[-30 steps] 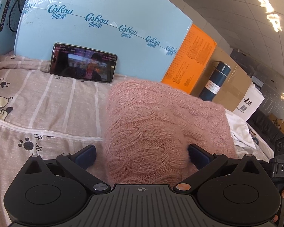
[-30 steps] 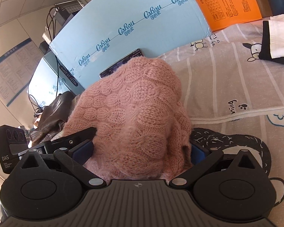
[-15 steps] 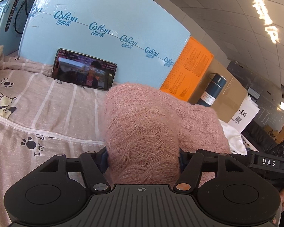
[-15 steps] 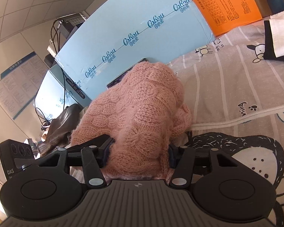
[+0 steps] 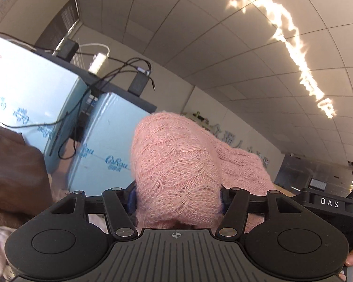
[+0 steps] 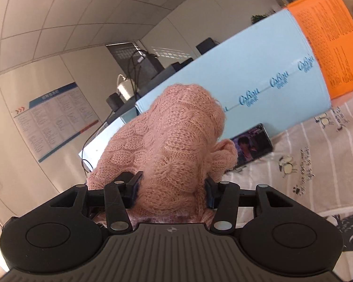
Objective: Fold clothes
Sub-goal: 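Lift the folded sweater with both tools and carry it toward the shelf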
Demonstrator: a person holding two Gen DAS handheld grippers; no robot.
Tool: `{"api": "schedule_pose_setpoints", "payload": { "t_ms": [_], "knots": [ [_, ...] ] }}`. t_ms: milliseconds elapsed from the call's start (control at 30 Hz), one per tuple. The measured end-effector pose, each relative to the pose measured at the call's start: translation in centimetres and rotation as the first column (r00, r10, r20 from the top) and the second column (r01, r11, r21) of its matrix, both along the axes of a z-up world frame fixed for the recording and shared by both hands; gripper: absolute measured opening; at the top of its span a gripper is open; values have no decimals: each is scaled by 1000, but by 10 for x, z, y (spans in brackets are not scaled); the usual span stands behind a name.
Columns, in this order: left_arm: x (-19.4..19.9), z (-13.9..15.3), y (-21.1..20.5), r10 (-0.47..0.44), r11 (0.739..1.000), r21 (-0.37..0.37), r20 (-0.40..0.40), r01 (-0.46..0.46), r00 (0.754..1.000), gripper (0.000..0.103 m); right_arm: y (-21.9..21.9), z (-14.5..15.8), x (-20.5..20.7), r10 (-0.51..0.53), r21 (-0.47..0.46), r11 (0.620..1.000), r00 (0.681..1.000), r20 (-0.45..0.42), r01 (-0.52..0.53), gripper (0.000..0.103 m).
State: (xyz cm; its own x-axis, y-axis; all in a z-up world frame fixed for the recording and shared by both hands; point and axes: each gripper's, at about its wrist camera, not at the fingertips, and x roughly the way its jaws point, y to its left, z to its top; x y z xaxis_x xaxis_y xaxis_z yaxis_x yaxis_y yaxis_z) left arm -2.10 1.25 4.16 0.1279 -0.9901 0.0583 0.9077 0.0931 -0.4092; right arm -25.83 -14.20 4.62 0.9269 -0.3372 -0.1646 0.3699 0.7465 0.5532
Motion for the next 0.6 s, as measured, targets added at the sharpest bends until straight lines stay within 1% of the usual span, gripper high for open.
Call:
{"api": "schedule_pose_setpoints", "payload": {
  "t_ms": [67,133,200,267,333,400,467,500,567,600],
  "knots": [
    [15,13,13,63,997,-40,38,-62,997,58,8,12,21,36,-65,997,999,18,-34,47],
    [31,21,22,130,990,-68,67,-125,989,58,16,23,50,75,-128,989,997,31,-71,47],
    [46,27,28,199,978,-93,101,-189,975,57,19,29,78,97,-148,985,995,35,-91,47],
    [64,29,35,263,961,-120,115,-250,958,57,20,35,108,113,-155,982,993,39,-106,47],
    [81,25,39,329,939,-143,102,-314,939,57,21,38,140,126,-160,980,991,45,-117,47],
    [98,13,47,383,915,-156,56,-371,922,57,22,39,172,139,-166,978,989,41,-131,47],
    [112,0,51,432,895,-133,23,-425,902,57,25,34,204,157,-170,974,987,25,-151,47],
    [118,-5,53,454,885,-127,21,-448,891,57,26,30,219,167,-174,971,986,14,-162,47],
    [124,-13,51,513,857,-100,53,-506,857,57,29,21,245,184,-187,966,983,1,-181,47],
    [127,-15,51,519,853,-83,42,-515,854,57,30,16,257,195,-196,962,981,-4,-192,47]
  ]
}}
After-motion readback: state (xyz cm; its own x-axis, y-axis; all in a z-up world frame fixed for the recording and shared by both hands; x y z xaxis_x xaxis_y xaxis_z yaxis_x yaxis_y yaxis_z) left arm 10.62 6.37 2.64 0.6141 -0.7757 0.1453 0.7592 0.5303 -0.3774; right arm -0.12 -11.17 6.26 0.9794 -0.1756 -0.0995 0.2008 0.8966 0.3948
